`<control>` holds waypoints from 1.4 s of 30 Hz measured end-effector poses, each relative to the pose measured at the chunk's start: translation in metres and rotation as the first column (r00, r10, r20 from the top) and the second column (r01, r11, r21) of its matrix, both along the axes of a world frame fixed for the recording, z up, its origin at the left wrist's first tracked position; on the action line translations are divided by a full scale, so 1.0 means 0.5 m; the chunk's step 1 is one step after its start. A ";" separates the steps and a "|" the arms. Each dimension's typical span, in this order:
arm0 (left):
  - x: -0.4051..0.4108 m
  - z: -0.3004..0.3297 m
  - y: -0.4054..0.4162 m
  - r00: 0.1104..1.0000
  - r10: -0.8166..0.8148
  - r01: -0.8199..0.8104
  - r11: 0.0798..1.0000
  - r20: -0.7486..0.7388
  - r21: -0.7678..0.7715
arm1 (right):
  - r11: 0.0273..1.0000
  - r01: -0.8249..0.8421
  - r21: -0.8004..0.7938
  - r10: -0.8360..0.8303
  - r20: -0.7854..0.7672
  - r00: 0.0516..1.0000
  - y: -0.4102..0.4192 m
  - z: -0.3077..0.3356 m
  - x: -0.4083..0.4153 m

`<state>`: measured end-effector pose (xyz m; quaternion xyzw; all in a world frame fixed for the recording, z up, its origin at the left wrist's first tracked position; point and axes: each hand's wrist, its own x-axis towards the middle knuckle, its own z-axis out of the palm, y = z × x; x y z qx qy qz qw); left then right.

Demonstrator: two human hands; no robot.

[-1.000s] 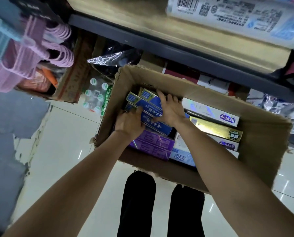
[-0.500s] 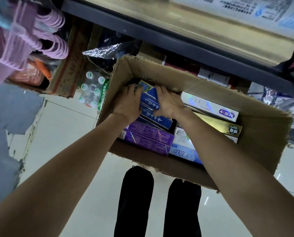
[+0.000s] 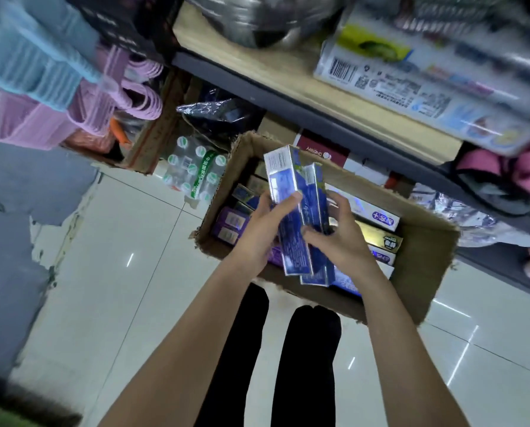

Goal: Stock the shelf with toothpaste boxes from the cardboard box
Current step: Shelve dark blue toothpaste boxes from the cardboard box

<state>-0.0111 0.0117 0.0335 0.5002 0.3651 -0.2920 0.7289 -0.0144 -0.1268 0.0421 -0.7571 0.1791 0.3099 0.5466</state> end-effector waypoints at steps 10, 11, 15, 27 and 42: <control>0.035 0.357 0.014 0.952 -0.227 0.211 0.973 0.205 0.096 | 0.932 0.147 0.333 -0.147 -0.024 0.989 -0.050 0.364 -0.015; 0.033 0.393 0.017 0.947 -0.251 0.239 0.967 0.200 0.086 | 0.941 0.126 0.314 -0.127 -0.019 0.992 -0.054 0.397 -0.016; 0.016 0.493 0.021 0.931 -0.330 0.329 0.944 0.158 0.032 | 0.964 0.058 0.258 -0.067 0.028 0.997 -0.066 0.499 -0.021; 0.036 0.647 0.005 0.897 -0.397 0.397 0.917 0.195 0.037 | 0.902 0.415 0.118 -0.431 0.189 0.882 -0.190 0.659 -0.029; 0.111 0.645 0.048 0.930 -0.262 0.240 0.964 0.256 0.116 | 0.711 0.623 0.326 -0.699 0.233 0.676 -0.196 0.687 0.077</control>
